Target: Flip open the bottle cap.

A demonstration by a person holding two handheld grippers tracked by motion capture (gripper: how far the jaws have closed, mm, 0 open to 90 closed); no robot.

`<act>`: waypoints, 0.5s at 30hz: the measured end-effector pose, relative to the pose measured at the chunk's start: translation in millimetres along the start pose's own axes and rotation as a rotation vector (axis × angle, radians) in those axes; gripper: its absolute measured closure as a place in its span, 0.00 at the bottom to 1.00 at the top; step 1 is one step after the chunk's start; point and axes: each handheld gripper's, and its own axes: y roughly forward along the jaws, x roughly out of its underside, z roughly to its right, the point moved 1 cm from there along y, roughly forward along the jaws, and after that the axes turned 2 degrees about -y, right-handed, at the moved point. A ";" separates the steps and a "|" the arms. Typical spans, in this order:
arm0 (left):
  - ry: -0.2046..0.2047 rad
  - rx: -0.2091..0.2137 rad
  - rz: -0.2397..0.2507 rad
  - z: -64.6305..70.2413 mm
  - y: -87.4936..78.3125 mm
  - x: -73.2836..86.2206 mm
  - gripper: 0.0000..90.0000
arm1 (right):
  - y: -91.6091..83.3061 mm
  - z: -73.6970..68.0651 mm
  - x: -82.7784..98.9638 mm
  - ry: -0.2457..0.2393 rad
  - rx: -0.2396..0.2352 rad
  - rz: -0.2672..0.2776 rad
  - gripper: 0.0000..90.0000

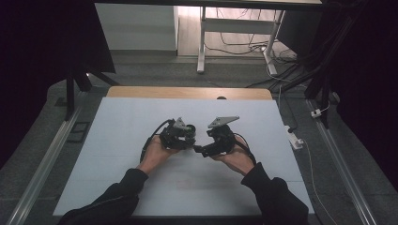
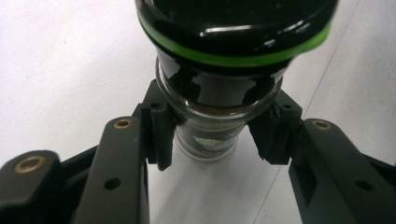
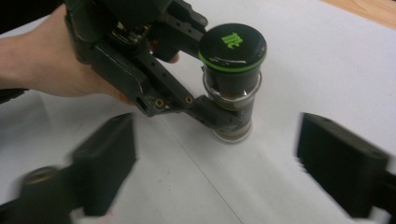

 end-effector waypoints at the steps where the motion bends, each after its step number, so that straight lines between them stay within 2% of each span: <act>1: 0.000 -0.001 0.000 0.1 0.0 0.0 0.59 | 0.2 0.0 -0.6 -0.004 -0.003 0.004 0.28; 6: -0.001 -0.001 0.000 0.2 0.1 0.0 0.59 | 1.5 -2.0 -6.3 -0.015 -0.025 0.006 0.59; 7: -0.001 -0.001 0.000 0.2 0.1 -0.1 0.59 | 3.7 -2.0 -8.7 -0.011 -0.032 -0.008 0.71; 8: -0.001 -0.002 0.000 0.2 0.1 -0.1 0.59 | 5.1 -1.8 -9.6 -0.007 -0.038 -0.010 0.77; 9: -0.002 -0.002 -0.001 0.3 0.1 -0.1 0.59 | 5.1 -1.8 -9.6 -0.007 -0.038 -0.010 0.77; 11: -0.002 -0.004 -0.002 0.5 0.1 -0.1 0.59 | 8.5 -1.9 -11.3 -0.006 -0.054 -0.005 0.87; 12: -0.002 -0.005 -0.003 0.5 0.1 -0.2 0.59 | 12.4 -2.7 -13.0 -0.006 -0.053 -0.008 0.96; 15: -0.002 -0.007 -0.006 0.7 0.0 -0.4 0.59 | 16.2 -3.5 -14.4 -0.003 -0.054 -0.008 1.00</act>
